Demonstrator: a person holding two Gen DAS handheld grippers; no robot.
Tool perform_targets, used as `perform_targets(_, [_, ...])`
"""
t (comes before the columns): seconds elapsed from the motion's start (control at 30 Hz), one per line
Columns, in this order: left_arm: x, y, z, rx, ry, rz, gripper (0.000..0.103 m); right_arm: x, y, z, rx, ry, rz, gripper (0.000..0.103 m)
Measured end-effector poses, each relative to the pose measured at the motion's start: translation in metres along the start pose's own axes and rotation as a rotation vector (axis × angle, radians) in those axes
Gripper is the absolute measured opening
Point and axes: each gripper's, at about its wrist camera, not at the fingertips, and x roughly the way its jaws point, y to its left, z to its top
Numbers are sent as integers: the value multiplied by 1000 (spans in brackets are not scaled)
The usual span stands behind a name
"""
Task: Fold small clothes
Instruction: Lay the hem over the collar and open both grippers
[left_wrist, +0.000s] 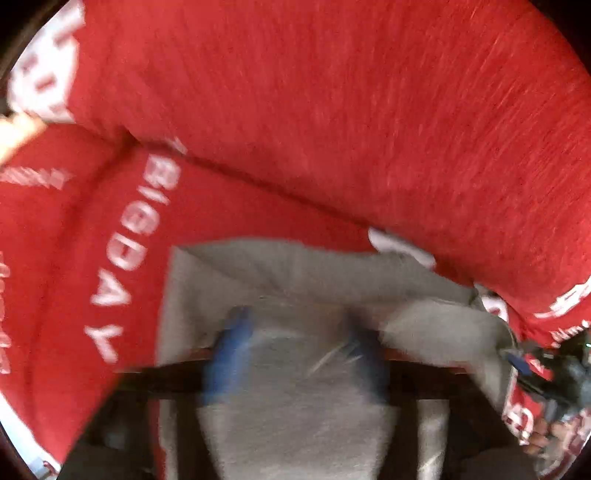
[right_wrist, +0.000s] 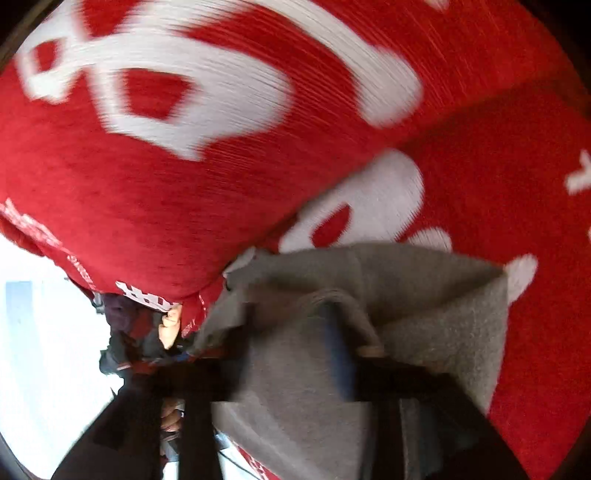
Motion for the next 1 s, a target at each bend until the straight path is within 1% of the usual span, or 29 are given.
perform_targets(0.03, [-9,-1,0,11,-31,19,95,-6,10,0,-33,-10,-14,60])
perform_targets(0.07, [-15,-2,-1,26,-43,23,95,-10,16,0,-59,-13,-28,60])
perform_targets(0.1, [-19,-2,-2,38,-36,19,95,-12,22,-2,-80,-9,-43,60])
perform_targets(0.17, [-19,-4,-6,65,-14,16,95,-14,33,-6,-120,12,-61,59])
perform_targets(0.23, [-11,-12,-14,127,19,24,95,-9,42,-12,-167,43,-81,50])
perform_targets(0.27, [-4,-18,-20,162,36,26,95,-5,45,-14,-186,59,-88,48])
perform_targets(0.33, [13,-27,-27,187,75,11,95,10,49,-17,-217,103,-117,47])
perform_targets(0.37, [20,-30,-28,190,92,5,95,17,48,-18,-222,117,-132,47])
perform_targets(0.4, [31,-33,-27,195,103,16,95,24,46,-18,-222,129,-142,47])
perform_targets(0.43, [38,-34,-25,199,102,34,95,32,40,-18,-218,140,-156,47])
perform_targets(0.47, [46,-33,-21,193,99,56,95,38,35,-17,-212,146,-187,47])
perform_targets(0.5, [52,-29,-14,161,97,57,95,41,30,-16,-205,146,-213,43])
perform_targets(0.53, [55,-24,-9,129,90,50,95,41,25,-14,-185,138,-212,39])
perform_targets(0.57, [55,-18,-2,99,78,45,95,38,21,-11,-163,122,-204,39])
perform_targets(0.6, [52,-12,7,75,49,68,95,35,19,-9,-155,111,-206,39])
perform_targets(0.67, [50,-3,19,54,21,100,95,27,18,-8,-164,97,-217,39])
perform_targets(0.77, [51,14,32,15,34,157,95,18,17,-9,-168,98,-238,40])
perform_targets(0.83, [43,18,30,15,36,171,95,8,20,-9,-179,85,-278,41])
perform_targets(0.9, [31,16,20,50,38,172,95,3,27,-12,-197,81,-295,44])
perform_targets(0.97, [23,15,6,76,58,165,95,-5,31,-16,-212,77,-300,49])
perform_targets(1.0, [17,14,-7,88,74,155,95,-7,33,-19,-219,76,-306,52])
